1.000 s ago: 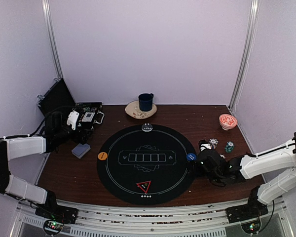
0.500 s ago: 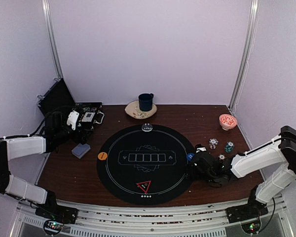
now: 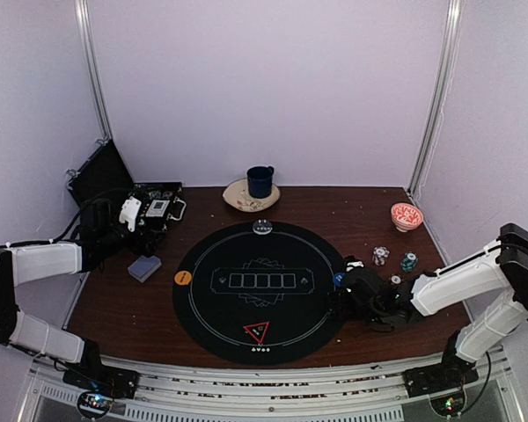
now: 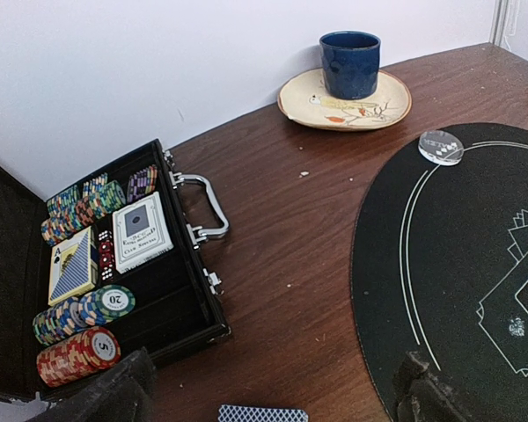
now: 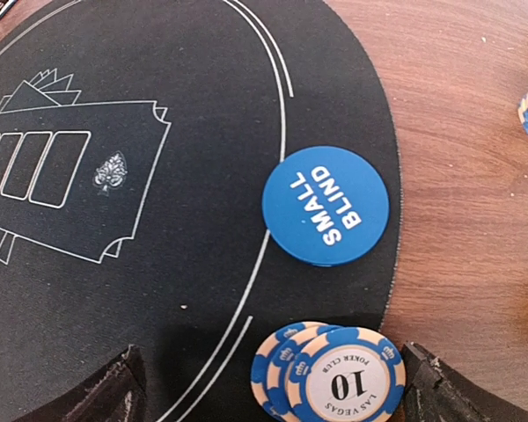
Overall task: Distribute texas hold em gaming equipment
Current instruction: Adjust the poker chips pile on the poker table mat.
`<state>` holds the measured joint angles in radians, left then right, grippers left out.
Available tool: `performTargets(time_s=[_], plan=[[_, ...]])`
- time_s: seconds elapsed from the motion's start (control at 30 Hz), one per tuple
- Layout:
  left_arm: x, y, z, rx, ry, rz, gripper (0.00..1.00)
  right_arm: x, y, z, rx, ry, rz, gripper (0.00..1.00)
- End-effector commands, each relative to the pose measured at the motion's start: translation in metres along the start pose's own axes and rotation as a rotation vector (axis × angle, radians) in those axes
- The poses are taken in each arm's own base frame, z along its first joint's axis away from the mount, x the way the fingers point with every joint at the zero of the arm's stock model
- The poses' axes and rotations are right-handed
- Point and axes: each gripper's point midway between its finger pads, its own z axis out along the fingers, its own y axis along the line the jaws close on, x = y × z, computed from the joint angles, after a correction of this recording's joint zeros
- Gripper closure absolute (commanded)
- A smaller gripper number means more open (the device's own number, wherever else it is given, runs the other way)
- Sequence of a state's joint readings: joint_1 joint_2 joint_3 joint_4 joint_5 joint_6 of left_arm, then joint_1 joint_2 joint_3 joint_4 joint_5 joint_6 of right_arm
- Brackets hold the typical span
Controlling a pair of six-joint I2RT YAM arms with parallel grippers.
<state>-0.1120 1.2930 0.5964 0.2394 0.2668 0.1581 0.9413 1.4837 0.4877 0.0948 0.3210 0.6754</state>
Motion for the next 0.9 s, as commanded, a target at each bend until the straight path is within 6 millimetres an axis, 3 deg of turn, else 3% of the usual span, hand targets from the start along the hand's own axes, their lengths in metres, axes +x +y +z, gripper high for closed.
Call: performTargets(time_s=[0.0, 0.5, 0.6, 0.77, 0.87], plan=[[-0.021, 0.009, -0.001, -0.021, -0.061, 0.010, 0.02, -0.004, 0.016, 0.001, -0.044, 0.001, -0.025, 0.00], [-0.021, 0.010, -0.001, -0.025, -0.061, 0.009, 0.02, -0.007, 0.016, -0.002, -0.013, -0.012, -0.041, 0.00], [-0.021, 0.010, -0.001, -0.026, -0.060, 0.009, 0.02, -0.023, 0.016, -0.011, 0.003, -0.042, -0.025, 0.00], [-0.022, 0.010, -0.002, -0.027, -0.062, 0.010, 0.02, -0.066, 0.016, -0.036, 0.067, -0.118, -0.017, 0.00], [-0.023, 0.010, -0.003, -0.027, -0.066, 0.011, 0.02, -0.093, 0.004, -0.048, 0.160, -0.165, -0.022, 0.00]])
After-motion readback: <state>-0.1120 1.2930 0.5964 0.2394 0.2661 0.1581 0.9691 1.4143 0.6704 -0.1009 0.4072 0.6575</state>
